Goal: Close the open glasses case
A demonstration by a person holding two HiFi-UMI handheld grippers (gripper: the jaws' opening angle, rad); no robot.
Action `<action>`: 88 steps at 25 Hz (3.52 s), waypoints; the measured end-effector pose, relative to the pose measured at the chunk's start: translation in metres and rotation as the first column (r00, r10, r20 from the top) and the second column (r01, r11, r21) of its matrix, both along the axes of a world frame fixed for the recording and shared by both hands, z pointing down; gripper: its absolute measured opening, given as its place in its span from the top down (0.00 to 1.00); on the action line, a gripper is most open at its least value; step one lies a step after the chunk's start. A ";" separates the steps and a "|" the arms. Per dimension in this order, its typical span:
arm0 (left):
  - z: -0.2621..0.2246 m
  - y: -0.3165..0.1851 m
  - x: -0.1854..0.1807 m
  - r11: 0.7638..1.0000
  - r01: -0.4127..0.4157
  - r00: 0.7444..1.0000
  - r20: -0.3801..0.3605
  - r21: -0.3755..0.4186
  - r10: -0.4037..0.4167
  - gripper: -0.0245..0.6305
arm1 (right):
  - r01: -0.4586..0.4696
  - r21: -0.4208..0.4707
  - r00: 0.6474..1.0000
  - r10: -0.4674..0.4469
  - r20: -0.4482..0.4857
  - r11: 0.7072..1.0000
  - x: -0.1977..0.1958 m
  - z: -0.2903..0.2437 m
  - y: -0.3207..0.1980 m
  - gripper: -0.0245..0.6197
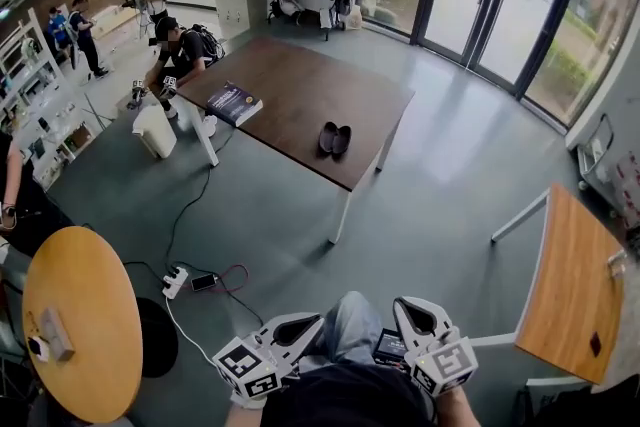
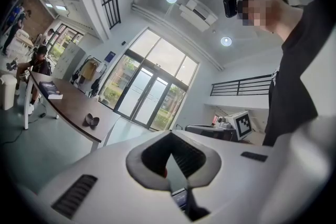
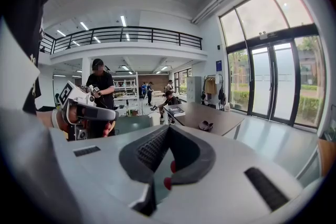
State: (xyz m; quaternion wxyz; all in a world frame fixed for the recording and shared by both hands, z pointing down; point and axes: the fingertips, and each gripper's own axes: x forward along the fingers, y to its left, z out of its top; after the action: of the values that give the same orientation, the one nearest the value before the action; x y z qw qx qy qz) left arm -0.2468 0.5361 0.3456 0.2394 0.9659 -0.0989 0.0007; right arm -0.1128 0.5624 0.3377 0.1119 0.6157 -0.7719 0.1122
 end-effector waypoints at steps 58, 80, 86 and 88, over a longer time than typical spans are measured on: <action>-0.007 -0.178 0.138 0.997 0.032 0.999 -0.009 0.076 -0.031 0.97 | 0.008 0.016 1.000 -0.008 -0.002 1.000 0.148 0.000 -0.172 0.99; -0.007 -0.259 0.242 0.994 0.016 0.999 0.031 0.105 -0.019 0.97 | 0.031 0.006 0.998 -0.031 0.046 1.000 0.245 0.013 -0.255 0.99; -0.018 -0.278 0.255 0.992 0.070 0.996 0.053 0.105 -0.076 0.97 | 0.057 0.029 0.996 -0.059 0.065 0.998 0.261 0.011 -0.278 0.99; -0.016 -0.283 0.258 0.992 0.082 0.995 0.045 0.096 -0.087 0.97 | 0.075 0.032 0.995 -0.077 0.061 0.997 0.263 0.015 -0.284 0.99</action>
State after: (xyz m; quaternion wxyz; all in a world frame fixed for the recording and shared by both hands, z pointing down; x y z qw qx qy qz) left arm 0.0109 0.2529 0.3291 0.1908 0.9707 -0.1456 0.0095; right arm 0.1503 0.2783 0.3531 0.0827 0.5839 -0.7994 0.1154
